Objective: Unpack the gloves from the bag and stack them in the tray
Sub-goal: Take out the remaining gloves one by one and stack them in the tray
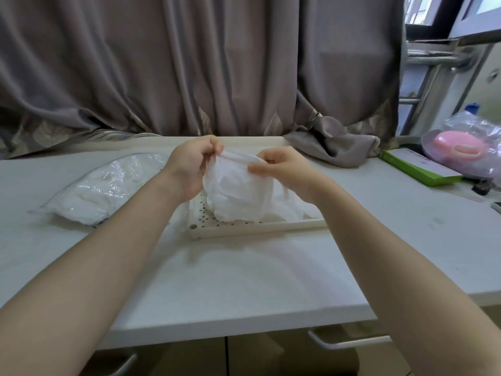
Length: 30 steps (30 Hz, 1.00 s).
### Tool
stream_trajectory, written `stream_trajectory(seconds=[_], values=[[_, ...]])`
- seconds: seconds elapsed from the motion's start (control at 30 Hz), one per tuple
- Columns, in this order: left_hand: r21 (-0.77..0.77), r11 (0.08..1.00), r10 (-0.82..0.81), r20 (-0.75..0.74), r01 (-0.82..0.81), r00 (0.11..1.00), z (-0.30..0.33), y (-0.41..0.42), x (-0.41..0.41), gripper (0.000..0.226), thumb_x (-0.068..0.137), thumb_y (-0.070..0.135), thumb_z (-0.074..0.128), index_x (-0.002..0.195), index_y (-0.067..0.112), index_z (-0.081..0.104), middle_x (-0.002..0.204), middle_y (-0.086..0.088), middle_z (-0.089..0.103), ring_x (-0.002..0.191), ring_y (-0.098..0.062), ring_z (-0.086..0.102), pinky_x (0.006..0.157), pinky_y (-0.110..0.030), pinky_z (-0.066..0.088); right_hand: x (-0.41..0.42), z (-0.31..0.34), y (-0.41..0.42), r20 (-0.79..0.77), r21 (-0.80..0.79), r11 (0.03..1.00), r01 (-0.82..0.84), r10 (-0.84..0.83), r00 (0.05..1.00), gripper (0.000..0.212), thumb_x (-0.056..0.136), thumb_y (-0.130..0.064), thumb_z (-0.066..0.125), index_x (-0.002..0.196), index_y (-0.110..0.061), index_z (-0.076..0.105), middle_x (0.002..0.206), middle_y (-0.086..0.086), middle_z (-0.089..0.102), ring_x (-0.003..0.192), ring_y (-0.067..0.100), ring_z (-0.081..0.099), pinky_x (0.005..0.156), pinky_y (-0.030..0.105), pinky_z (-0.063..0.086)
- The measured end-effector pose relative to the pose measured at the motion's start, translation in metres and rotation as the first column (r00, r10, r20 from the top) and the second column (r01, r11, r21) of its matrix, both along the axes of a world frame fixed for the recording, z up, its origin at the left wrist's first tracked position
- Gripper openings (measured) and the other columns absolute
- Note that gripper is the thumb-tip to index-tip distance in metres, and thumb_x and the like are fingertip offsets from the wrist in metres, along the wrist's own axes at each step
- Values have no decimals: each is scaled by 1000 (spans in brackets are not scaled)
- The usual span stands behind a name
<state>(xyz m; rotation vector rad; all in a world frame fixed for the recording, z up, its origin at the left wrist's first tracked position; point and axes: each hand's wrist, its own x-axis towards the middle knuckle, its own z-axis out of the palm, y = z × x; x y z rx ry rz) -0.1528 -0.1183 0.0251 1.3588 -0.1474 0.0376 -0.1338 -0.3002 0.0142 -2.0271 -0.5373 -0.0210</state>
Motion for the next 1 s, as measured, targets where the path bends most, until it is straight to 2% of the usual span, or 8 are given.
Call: stream_trajectory(seconds=[0.13,0.33,0.47,0.6,0.77,0.87,0.93,1.0], values=[[272,961,70,-31,-59,997,-5,0,3,34,79,33,59,52,19,44,51,7,35,46,-9,35,52,-23,30,7,-3,-18,-101,14,1000,14,-12,995,29,88,-15,58,59,-13,57,51,-5,47,55,16,41,55,31,28],[443,883,112,120,-154,987,-14,-10,16,35,81,-5,59,67,19,37,61,1,35,41,-6,37,36,-17,25,21,-1,-50,-194,146,982,117,-87,977,16,88,-12,57,74,-5,55,61,5,46,48,14,41,45,21,32],[391,902,148,118,-183,982,-10,-16,40,31,85,0,56,110,18,50,84,-4,53,70,-16,54,58,-21,47,39,-5,-70,-208,108,980,170,-145,967,26,91,-24,57,92,1,66,76,11,53,62,21,45,57,27,39],[377,911,142,94,-167,985,-6,-29,69,26,89,4,58,107,18,46,85,-2,58,71,-10,57,66,-21,47,68,-3,-74,52,12,921,390,-390,920,24,95,-24,52,75,-10,58,62,6,43,51,12,35,45,21,32],[338,908,151,282,-245,947,4,-32,90,14,85,0,63,95,9,62,80,2,62,69,-2,58,70,-11,47,87,9,-79,350,222,897,382,-439,828,29,94,-18,51,65,-15,53,53,-13,42,51,1,37,54,22,31],[578,795,-4,308,-183,951,-10,-18,82,18,85,-1,62,79,16,63,77,2,63,66,5,58,70,-10,44,70,0,-83,365,50,967,251,-252,896,22,92,-17,57,72,-14,66,64,-9,56,55,0,50,58,17,39],[769,622,-96,260,-146,961,-23,-8,74,15,86,3,62,78,16,65,84,2,65,73,1,57,73,-15,44,60,-14,-86,240,-146,980,134,-96,966,15,88,-18,63,77,-15,71,84,0,67,71,11,61,69,30,50],[867,471,-148,257,-160,955,-32,0,69,17,85,7,61,77,21,65,92,3,68,77,3,56,78,-21,44,50,-26,-85,73,-330,944,10,14,997,19,84,-23,67,71,-37,69,107,-4,67,94,12,63,88,35,51]])
